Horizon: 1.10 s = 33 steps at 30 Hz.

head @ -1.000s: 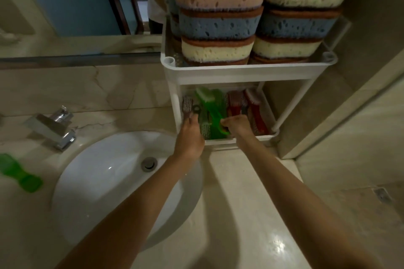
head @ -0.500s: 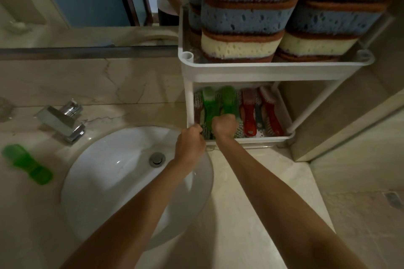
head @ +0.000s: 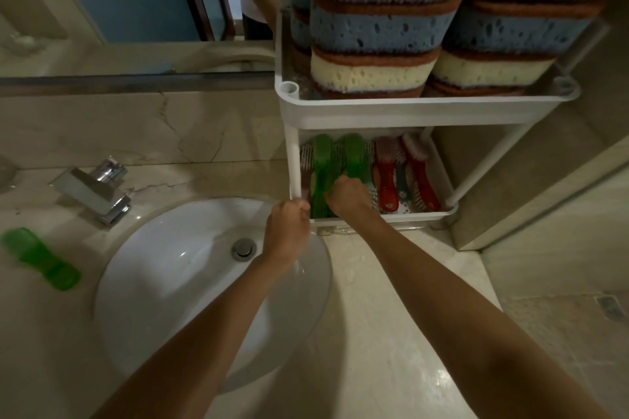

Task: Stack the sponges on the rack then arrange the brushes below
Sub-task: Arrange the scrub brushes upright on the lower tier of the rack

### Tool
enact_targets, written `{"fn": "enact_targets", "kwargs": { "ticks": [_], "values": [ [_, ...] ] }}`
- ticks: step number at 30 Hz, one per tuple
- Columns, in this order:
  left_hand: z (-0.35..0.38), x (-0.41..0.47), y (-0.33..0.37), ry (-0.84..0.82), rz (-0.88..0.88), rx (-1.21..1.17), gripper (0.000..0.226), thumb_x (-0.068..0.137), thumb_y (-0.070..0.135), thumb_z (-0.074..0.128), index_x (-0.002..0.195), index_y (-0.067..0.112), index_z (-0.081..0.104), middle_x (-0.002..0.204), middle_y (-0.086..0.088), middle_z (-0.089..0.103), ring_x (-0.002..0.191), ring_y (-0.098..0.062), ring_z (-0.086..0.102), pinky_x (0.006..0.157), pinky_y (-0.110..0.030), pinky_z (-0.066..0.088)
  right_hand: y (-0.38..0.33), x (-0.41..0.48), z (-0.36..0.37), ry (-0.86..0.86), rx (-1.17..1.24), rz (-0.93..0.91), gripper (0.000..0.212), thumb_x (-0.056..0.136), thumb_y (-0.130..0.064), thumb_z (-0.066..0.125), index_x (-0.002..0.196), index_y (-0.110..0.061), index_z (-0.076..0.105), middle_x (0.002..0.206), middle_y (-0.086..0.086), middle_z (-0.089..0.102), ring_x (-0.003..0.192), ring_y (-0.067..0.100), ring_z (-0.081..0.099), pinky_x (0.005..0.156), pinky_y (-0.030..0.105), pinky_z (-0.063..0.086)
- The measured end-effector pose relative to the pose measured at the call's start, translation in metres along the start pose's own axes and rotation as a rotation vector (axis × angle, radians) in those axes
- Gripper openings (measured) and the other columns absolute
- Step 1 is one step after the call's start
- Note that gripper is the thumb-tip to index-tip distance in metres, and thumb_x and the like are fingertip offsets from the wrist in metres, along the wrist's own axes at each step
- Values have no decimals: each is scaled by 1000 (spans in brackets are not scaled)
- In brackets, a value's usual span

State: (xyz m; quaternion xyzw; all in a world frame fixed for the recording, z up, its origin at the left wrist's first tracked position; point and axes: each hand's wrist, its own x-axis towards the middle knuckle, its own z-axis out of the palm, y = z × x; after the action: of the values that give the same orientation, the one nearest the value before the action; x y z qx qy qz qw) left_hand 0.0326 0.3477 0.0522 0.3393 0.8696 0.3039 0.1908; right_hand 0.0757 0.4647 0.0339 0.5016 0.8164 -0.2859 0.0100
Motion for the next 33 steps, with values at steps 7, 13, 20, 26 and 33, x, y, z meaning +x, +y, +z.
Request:
{"fn": "enact_targets", "kwargs": {
  "ticks": [7, 13, 20, 26, 33],
  "values": [
    [0, -1, 0, 5, -1, 8, 29, 94, 1, 41, 104, -1, 69, 111, -19, 67, 105, -32, 61, 91, -34, 47, 7, -1, 0, -60, 1, -33, 27, 92, -23, 52, 98, 1, 62, 99, 19, 67, 94, 31, 65, 78, 37, 52],
    [-15, -7, -19, 61, -35, -35, 29, 91, 0, 42, 101, 0, 70, 107, -16, 69, 102, -30, 61, 84, -29, 44, 20, -26, -13, 115, 172, -142, 39, 89, -16, 53, 51, -14, 46, 49, 0, 43, 47, 14, 44, 53, 23, 38],
    [-51, -34, -62, 173, -198, -177, 27, 88, -1, 44, 97, 0, 70, 102, -17, 71, 98, -29, 64, 88, -29, 48, -8, -94, 37, 259, 260, -437, 32, 72, -24, 43, 56, 1, 56, 52, 19, 56, 47, 31, 52, 49, 31, 38],
    [-109, -60, -157, 280, -361, -290, 27, 84, -8, 45, 96, -3, 69, 102, -22, 70, 98, -36, 65, 94, -45, 51, -93, -141, 109, -2, 223, -588, 30, 75, -21, 44, 72, 0, 65, 65, 16, 68, 62, 34, 61, 60, 30, 44],
    [-208, -73, -289, 376, -562, -191, 25, 87, 3, 48, 100, -5, 67, 108, -25, 67, 105, -37, 61, 90, -37, 46, -224, -159, 207, -341, 72, -563, 23, 86, -19, 52, 100, -6, 66, 100, 16, 70, 96, 32, 62, 84, 35, 50]
  ]
}}
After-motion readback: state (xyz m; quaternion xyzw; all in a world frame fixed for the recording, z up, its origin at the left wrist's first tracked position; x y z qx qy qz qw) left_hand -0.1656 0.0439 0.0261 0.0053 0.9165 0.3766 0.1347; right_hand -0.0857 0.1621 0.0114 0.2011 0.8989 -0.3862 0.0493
